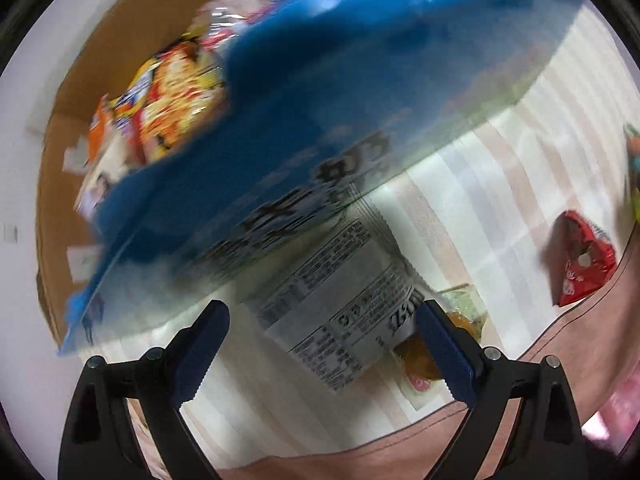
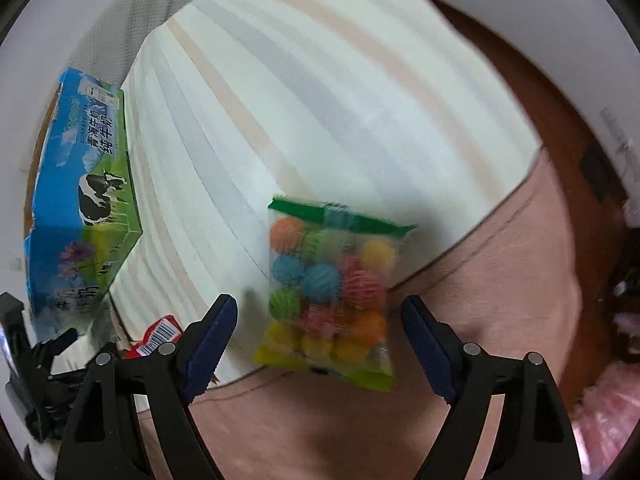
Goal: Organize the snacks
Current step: 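Grasp the white Mizi bread bag with the left gripper while the right grasps the clear candy-ball bag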
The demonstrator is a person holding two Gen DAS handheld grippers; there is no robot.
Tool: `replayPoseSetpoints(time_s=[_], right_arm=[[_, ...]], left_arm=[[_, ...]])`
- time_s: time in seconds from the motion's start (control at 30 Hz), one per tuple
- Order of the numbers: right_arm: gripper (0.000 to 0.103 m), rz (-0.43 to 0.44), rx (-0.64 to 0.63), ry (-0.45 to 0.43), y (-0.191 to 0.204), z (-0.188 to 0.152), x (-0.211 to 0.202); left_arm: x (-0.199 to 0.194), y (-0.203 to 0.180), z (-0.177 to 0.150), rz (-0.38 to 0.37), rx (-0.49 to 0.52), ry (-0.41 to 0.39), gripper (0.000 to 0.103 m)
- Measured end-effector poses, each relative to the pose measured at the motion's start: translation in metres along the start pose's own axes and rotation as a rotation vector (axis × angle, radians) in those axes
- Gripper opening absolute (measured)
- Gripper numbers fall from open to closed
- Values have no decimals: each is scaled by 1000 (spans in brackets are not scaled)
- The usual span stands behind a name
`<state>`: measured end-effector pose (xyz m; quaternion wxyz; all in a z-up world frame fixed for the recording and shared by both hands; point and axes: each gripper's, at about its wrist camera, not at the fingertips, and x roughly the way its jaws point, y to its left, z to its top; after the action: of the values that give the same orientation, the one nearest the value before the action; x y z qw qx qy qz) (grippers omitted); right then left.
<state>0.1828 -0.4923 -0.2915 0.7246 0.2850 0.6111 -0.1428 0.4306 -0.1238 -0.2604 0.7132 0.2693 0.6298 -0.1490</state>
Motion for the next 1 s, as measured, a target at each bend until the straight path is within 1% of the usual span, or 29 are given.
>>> replayPoseSetpoints(time_s=[0.03,0.07,0.13,0.17,0.2,0.23,0.27,0.3,0.37,0.43,0.47,0.6,0.67,0.73,0.77,0.83,1.0], right_arm=[[67,-7,-4,-4,1,-2,3],[60,-24,-21,-12,5,-4,3],[60,-18,-49,-29,11,-8,1],[59,-15,-55,-24,13,-11,0],[59,-10,-60,-22,15,-13,-1],[59,-8,-63,-21,14,-15,-2],[59,-7,-69,-18,15,-18,-2],[59,-2,-72,-13,14,-21,-3],[58,5,-85,-1,17,-27,-2],[58,15,-98,13,21,-30,0],[58,21,-103,17,22,-34,1],[58,44,-128,44,29,-49,4],[58,51,-146,57,36,-60,7],[58,60,-172,75,42,-69,10],[58,65,-190,86,47,-76,11],[58,70,-225,105,53,-89,13],[58,72,-323,155,77,-118,21]], left_arm=[[1,-3,2,-6,17,3,96],[3,-5,4,-12,32,4,96],[5,-10,8,-17,58,7,96],[6,-12,8,-23,63,8,94],[6,-13,7,-35,67,2,85],[5,-14,5,-34,70,0,81],[4,-16,2,-31,67,0,74],[4,-16,-1,-35,50,4,71],[2,-10,-9,-54,-4,8,68],[3,1,-21,-77,-86,31,66],[4,9,-28,-96,-143,44,66],[11,44,-72,-186,-386,111,66],[13,57,-97,-220,-487,141,66],[17,66,-121,-275,-558,176,66],[17,68,-128,-293,-574,182,66],[18,68,-139,-324,-574,185,66],[25,49,-168,-380,-508,196,68]])
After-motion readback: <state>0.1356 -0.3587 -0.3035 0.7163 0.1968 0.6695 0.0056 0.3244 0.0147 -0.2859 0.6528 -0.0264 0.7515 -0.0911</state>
